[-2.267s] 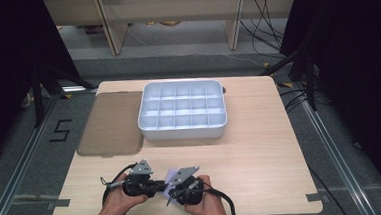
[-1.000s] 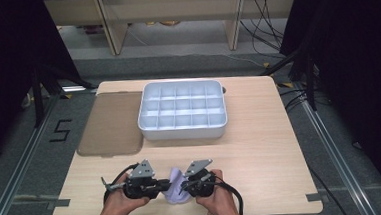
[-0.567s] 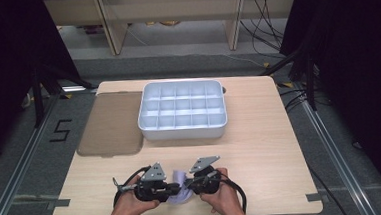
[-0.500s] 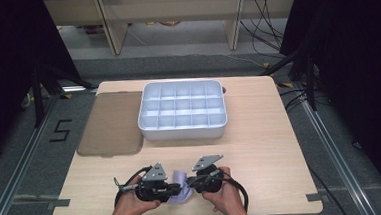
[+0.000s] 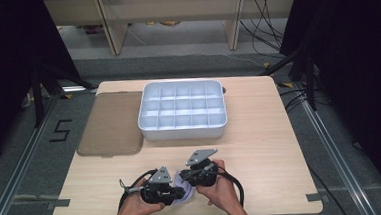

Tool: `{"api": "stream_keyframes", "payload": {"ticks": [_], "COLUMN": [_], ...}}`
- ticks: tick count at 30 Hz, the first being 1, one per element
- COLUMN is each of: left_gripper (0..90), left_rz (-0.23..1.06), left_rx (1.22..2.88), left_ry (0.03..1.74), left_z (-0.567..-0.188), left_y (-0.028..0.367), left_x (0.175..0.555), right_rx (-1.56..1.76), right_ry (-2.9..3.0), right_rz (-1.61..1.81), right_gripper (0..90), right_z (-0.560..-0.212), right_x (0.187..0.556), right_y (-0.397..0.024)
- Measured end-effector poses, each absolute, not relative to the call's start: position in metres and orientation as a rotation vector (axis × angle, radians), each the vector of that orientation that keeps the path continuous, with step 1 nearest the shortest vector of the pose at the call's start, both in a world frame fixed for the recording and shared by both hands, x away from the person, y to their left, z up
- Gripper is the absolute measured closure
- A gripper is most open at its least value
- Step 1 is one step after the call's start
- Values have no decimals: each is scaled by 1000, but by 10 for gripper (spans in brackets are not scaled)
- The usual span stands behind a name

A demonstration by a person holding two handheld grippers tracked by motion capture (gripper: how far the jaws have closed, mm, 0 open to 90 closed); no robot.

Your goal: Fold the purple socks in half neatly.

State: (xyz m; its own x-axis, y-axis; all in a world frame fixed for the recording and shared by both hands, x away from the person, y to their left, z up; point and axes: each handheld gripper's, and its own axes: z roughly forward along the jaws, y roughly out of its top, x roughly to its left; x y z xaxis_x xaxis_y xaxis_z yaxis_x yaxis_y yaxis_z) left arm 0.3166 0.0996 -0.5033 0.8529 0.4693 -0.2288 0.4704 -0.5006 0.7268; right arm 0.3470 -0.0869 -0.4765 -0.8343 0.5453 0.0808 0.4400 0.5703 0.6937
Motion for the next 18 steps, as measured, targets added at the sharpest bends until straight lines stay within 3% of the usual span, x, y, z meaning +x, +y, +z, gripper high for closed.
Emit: {"api": "stream_keyframes", "payload": {"ticks": [4,8,11,18], "left_gripper": [748,766,795,819], "left_rz": [-40,-48,-77,19], "left_rx": [2133,2071,2125,2212], "left_ry": [683,697,702,682], "left_z": [-494,-482,-491,-500], "left_y": [106,117,116,114], "left_x": [318,322,317,311], "right_rx": [904,842,857,851], "right_ry": [2684,2689,2688,2703], "right_rz": [1048,1032,1022,990], "right_gripper": [847,848,848,851], "right_z": [-486,-488,-488,-488], "right_x": [347,351,350,346], "right_y": [-87,-89,-89,-87]}}
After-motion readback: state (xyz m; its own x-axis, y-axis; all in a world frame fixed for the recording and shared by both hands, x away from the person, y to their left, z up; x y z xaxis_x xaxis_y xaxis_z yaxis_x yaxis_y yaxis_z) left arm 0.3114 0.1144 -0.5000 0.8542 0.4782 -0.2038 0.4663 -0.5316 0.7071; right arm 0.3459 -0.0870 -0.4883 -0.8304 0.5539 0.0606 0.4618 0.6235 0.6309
